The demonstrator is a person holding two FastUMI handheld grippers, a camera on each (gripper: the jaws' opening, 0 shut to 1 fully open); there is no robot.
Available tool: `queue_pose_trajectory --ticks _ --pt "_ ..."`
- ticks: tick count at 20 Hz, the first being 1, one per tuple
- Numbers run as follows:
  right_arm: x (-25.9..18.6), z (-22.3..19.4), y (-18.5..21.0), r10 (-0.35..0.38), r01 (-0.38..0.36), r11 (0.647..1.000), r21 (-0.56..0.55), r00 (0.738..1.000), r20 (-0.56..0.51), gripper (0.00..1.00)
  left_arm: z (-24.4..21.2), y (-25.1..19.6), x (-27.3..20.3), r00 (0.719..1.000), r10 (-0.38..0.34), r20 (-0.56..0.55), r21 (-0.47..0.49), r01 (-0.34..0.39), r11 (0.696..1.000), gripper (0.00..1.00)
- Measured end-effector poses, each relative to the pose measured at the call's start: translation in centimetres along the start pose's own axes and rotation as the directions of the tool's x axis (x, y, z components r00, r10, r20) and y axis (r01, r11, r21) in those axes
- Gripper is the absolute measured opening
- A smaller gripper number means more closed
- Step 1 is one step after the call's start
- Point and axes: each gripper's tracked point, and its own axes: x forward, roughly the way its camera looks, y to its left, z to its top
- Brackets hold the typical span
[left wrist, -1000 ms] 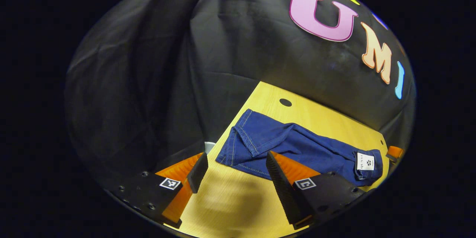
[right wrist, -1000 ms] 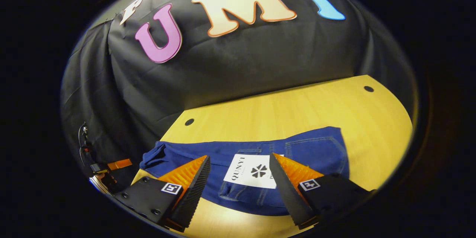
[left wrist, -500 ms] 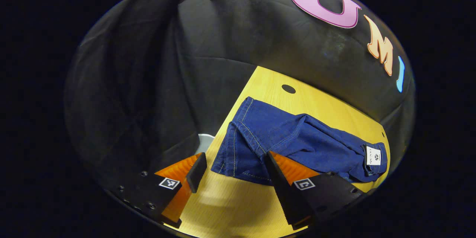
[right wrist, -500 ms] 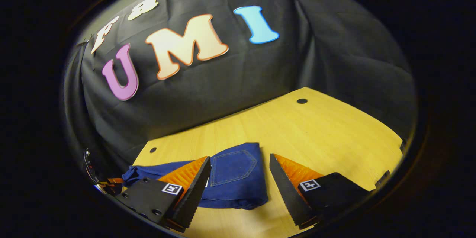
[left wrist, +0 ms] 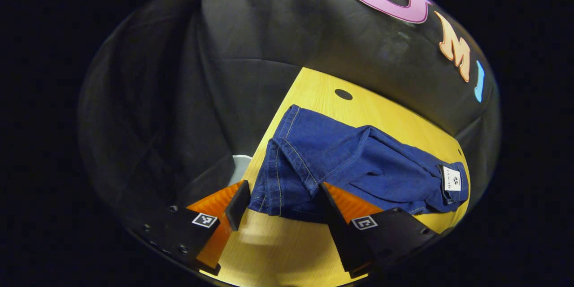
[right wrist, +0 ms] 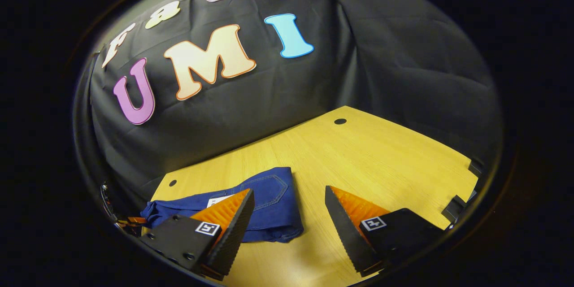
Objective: Grasp the waist and the cuffs of the jeans and fold them to make the two legs overlap; first hold the waist and fold one-third of the jeans toward the cuffs, then hold the cuffs and fold the remaining one-third in the same direction to finish folding.
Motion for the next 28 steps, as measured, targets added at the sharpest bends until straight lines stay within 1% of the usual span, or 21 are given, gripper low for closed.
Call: queue_pose_trajectory --ticks 2,3,4,5,6,7,8,9,11,12,13,16,17,19,20,21,24,25,26,27,28 --pt "0.3 0.0 0.6 0.007 -0.007 1.0 0.003 1.0 -0.01 0.98 0.2 0.2 -0.1 1.0 -0.008 -0.011 0.008 0.009 1.0 0.88" --pt "0.3 -0.2 0.8 0.009 -0.009 1.0 0.001 1.0 -0.017 0.98 0.0 0.4 0.1 1.0 -0.006 -0.015 0.004 0.006 1.0 0.79" --pt "0.3 0.0 1.2 0.014 -0.014 1.0 -0.002 1.0 -0.013 0.98 -0.2 1.0 0.3 1.0 0.014 -0.021 -0.01 -0.014 1.0 0.61" --pt "0.2 0.1 1.5 0.018 -0.018 1.0 -0.007 1.0 -0.01 0.98 0.2 1.0 0.1 1.0 0.005 -0.01 -0.041 -0.005 0.999 0.44" --pt "0.1 0.2 1.8 0.023 -0.023 1.0 -0.011 1.0 -0.01 0.98 0.4 0.7 0.2 1.0 -0.019 -0.006 -0.076 0.018 0.997 0.26" --pt "0.1 0.2 2.1 0.025 -0.025 1.0 -0.015 1.0 -0.014 0.98 0.2 0.6 0.0 0.999 -0.036 -0.014 -0.111 0.034 0.993 0.19" --pt "0.2 0.1 2.2 0.025 -0.026 0.999 -0.02 1.0 -0.018 0.92 0.5 0.4 0.1 0.998 -0.056 0.004 -0.142 0.056 0.988 0.15" --pt "0.1 0.1 2.4 0.027 -0.028 0.999 -0.02 0.999 -0.018 0.92 0.4 0.3 0.2 0.998 -0.071 0.004 -0.187 0.07 0.98 0.08" --pt "-0.1 0.1 2.7 0.031 -0.031 0.999 -0.018 0.999 -0.018 0.92 0.9 0.1 0.1 0.996 -0.085 0.028 -0.264 0.089 0.96 0.02" --pt "-0.1 0.0 2.8 0.033 -0.033 0.999 -0.018 0.999 -0.02 0.98 1.3 0.1 -0.2 0.995 -0.087 0.047 -0.282 0.097 0.954 0.01" --pt "-0.2 -0.2 2.9 0.034 -0.034 0.999 -0.019 0.999 -0.023 0.92 1.9 0.2 -0.6 0.994 -0.088 0.071 -0.284 0.104 0.953 0.0" --pt "-0.2 -0.7 2.9 0.042 -0.042 0.999 -0.016 0.998 -0.04 0.92 3.7 -0.6 -1.5 0.99 -0.091 0.108 -0.24 0.115 0.964 0.0" --pt "-0.1 -0.8 3.0 0.046 -0.046 0.999 -0.015 0.998 -0.041 0.98 4.5 -1.4 -1.6 0.988 -0.095 0.121 -0.221 0.12 0.968 0.0" --pt "-0.2 -1.0 2.9 0.051 -0.052 0.998 -0.023 0.997 -0.05 0.98 6.2 -2.7 -2.6 0.981 -0.114 0.154 -0.192 0.143 0.971 0.0" --pt "-0.1 -1.1 2.8 0.053 -0.055 0.998 -0.031 0.997 -0.054 0.92 7.1 -3.5 -3.1 0.977 -0.125 0.173 -0.178 0.156 0.972 0.0" --pt "-0.1 -1.2 2.9 0.058 -0.06 0.998 -0.033 0.997 -0.058 0.98 7.8 -4.2 -3.4 0.973 -0.132 0.187 -0.161 0.163 0.973 0.0" --pt "-0.2 -1.5 3.1 0.084 -0.087 0.996 -0.035 0.994 -0.073 0.98 9.3 -7.1 -4.3 0.966 -0.15 0.212 -0.095 0.173 0.98 0.0" --pt "-0.3 -1.8 3.0 0.092 -0.096 0.995 -0.041 0.992 -0.081 0.92 9.8 -7.9 -4.8 0.962 -0.158 0.221 -0.069 0.177 0.982 0.0" --pt "-0.2 -2.0 3.1 0.101 -0.105 0.993 -0.048 0.991 -0.088 0.98 10.3 -9.2 -5.3 0.958 -0.17 0.229 -0.045 0.185 0.982 0.03" --pt "-0.3 -2.1 3.0 0.11 -0.115 0.992 -0.053 0.989 -0.094 0.92 10.9 -10.5 -5.7 0.953 -0.183 0.241 -0.023 0.194 0.981 0.0" --pt "-0.2 -2.1 2.9 0.12 -0.126 0.99 -0.056 0.988 -0.101 0.92 11.3 -11.9 -6.2 0.949 -0.193 0.248 -0.001 0.2 0.98 0.0"
